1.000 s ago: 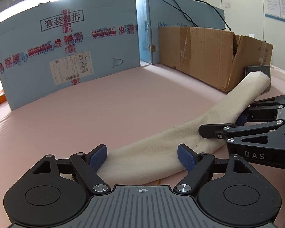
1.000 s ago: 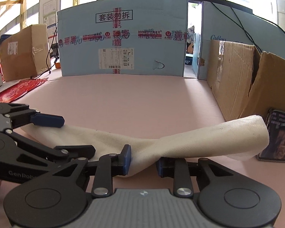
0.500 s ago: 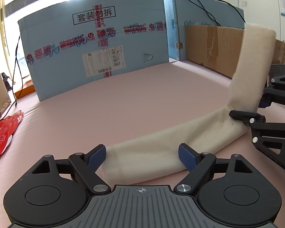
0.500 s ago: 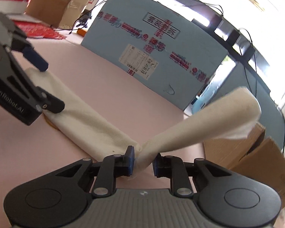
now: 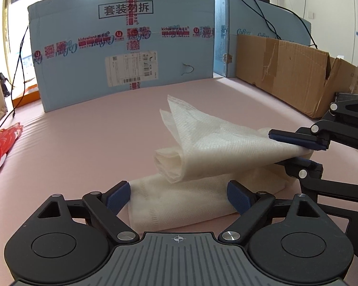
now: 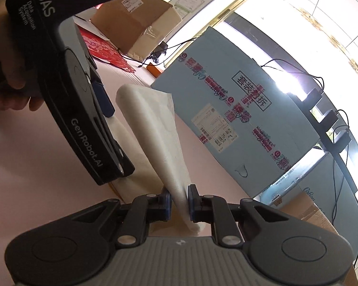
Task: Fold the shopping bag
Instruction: 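Lay the folded end onto the strip and press it with the right gripper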
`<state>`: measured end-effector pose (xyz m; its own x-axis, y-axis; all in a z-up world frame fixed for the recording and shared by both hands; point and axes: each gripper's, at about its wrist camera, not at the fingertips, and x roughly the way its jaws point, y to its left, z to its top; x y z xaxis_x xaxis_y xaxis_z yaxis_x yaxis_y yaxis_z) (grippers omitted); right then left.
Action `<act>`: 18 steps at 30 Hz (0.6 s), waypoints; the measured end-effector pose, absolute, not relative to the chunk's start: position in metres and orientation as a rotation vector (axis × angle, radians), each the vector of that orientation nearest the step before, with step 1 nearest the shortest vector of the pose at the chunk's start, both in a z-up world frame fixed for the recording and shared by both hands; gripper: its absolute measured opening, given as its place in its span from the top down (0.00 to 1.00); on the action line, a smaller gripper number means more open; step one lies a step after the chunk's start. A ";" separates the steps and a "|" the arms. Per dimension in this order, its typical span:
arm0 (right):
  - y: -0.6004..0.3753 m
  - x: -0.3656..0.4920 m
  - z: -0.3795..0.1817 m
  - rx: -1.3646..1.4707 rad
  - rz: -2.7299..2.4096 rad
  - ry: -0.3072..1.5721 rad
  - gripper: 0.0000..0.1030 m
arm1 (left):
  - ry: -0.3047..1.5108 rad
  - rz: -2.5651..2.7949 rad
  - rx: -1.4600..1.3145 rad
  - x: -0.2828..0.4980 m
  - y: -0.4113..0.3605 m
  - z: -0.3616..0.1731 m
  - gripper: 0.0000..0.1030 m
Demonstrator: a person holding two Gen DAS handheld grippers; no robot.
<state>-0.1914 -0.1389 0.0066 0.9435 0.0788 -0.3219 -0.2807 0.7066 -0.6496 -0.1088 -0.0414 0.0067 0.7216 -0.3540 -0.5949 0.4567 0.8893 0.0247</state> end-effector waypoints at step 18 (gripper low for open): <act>-0.115 -0.192 -0.013 -0.857 0.263 0.289 0.87 | 0.398 -0.408 0.019 -0.147 -0.006 0.043 0.08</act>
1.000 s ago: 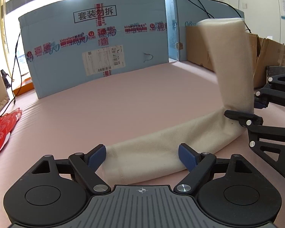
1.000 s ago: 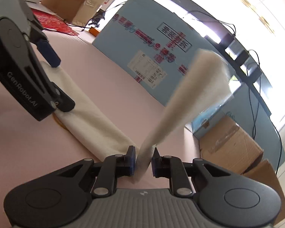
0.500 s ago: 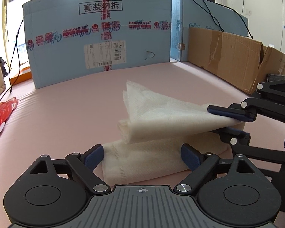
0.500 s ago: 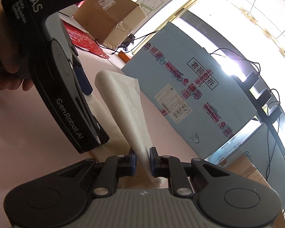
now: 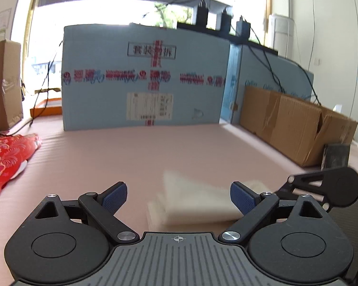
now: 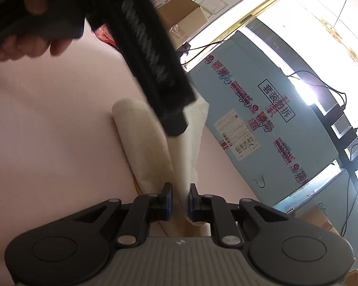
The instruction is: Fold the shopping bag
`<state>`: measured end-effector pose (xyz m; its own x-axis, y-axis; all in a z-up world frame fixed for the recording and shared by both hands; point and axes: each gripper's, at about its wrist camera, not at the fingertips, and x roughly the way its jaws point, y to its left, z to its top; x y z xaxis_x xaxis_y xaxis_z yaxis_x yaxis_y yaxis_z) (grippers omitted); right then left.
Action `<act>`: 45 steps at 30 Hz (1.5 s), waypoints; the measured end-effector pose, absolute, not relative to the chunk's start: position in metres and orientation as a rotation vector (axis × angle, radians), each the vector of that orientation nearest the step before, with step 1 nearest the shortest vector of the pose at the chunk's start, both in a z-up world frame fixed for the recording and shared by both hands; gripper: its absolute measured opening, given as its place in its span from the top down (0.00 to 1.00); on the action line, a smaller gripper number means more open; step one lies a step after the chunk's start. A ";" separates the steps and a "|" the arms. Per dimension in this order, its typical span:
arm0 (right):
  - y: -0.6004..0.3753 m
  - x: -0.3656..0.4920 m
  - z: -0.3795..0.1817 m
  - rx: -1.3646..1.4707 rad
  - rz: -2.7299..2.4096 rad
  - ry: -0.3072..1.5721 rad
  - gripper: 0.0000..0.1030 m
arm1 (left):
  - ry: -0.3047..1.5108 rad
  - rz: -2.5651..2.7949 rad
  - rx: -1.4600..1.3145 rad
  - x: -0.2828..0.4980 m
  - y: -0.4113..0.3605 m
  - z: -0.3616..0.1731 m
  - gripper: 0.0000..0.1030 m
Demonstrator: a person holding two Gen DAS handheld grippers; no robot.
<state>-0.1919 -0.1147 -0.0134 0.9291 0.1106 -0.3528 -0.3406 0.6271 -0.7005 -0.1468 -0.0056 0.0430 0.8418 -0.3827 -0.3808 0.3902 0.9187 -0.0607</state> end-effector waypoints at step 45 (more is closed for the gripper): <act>-0.313 -0.121 -0.003 0.877 0.564 0.778 0.37 | 0.664 -0.407 0.087 -0.093 -0.014 0.004 0.04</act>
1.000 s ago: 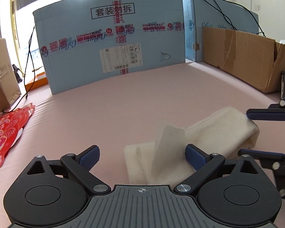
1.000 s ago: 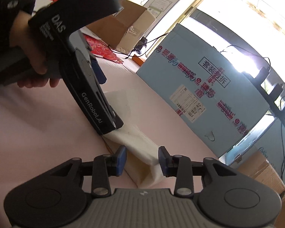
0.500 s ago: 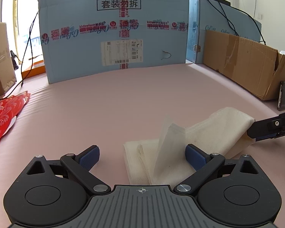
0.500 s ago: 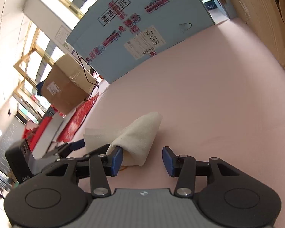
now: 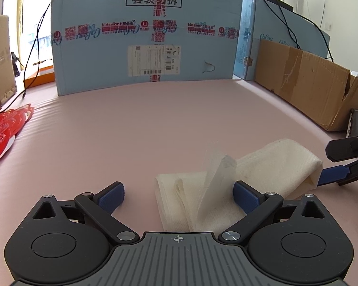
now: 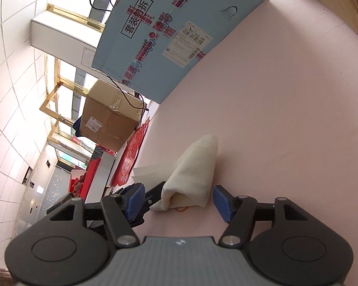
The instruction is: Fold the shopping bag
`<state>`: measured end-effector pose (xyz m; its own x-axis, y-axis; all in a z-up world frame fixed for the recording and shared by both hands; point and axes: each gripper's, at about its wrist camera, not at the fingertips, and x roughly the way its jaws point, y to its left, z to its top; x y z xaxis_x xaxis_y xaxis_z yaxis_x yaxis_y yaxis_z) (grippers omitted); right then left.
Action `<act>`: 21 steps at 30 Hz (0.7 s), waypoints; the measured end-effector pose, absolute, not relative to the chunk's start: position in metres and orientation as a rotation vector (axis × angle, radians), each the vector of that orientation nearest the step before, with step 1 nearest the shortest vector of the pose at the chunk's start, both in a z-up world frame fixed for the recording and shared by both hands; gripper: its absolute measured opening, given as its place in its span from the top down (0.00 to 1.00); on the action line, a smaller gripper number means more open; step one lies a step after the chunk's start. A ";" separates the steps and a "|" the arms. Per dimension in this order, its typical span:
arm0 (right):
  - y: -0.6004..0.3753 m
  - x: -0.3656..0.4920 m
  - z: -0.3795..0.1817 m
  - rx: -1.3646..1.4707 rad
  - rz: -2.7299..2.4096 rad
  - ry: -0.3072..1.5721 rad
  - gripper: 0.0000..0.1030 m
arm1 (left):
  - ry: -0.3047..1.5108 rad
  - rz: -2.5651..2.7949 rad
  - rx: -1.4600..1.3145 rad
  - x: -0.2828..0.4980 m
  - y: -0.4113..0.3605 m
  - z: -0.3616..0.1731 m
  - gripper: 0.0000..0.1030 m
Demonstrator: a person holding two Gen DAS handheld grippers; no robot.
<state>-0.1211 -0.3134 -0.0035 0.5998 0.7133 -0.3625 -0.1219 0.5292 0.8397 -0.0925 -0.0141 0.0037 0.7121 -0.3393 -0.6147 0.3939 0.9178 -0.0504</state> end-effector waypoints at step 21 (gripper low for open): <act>-0.292 -0.101 -0.009 0.920 0.561 0.780 0.82 | 0.433 -0.362 0.040 -0.117 0.008 0.040 0.04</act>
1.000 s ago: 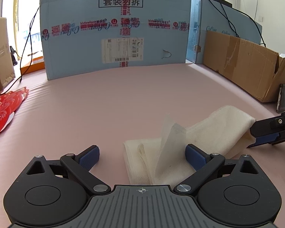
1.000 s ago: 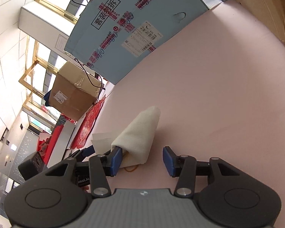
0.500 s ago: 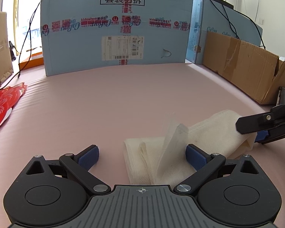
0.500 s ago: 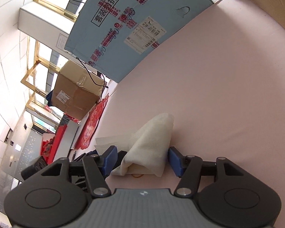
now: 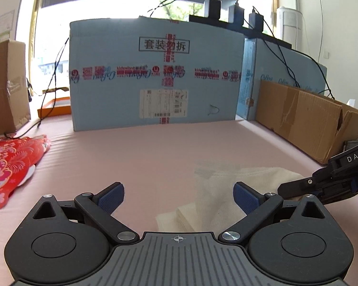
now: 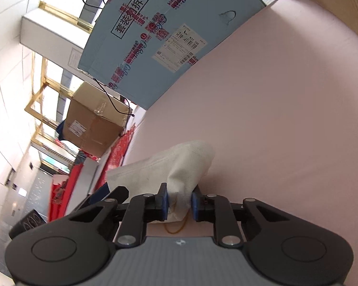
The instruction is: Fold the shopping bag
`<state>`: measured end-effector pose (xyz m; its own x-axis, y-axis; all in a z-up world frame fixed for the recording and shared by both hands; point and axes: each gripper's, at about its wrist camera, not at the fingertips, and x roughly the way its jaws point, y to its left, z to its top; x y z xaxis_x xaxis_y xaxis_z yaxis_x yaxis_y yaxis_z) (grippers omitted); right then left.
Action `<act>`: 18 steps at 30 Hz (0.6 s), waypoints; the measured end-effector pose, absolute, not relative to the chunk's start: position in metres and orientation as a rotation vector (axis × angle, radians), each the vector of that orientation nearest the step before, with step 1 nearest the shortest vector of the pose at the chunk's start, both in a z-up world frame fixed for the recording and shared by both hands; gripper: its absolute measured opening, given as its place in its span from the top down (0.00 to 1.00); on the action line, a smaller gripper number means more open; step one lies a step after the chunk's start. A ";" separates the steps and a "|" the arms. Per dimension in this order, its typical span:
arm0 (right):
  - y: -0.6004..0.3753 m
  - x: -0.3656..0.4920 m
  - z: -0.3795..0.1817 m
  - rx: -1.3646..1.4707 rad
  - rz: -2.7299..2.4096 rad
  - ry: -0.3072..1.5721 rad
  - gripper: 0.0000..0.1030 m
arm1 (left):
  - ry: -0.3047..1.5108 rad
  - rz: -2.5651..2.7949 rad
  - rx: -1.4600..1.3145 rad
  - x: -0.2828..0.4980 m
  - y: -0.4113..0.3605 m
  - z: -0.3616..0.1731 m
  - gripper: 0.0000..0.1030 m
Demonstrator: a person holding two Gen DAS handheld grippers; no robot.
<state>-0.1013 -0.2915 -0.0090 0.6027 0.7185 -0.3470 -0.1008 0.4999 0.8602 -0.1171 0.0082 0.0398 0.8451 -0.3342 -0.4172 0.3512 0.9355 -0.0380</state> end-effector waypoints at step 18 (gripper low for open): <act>-0.241 -0.045 -0.008 0.858 0.675 0.948 0.82 | 0.389 -0.440 0.269 -0.117 -0.015 0.050 0.54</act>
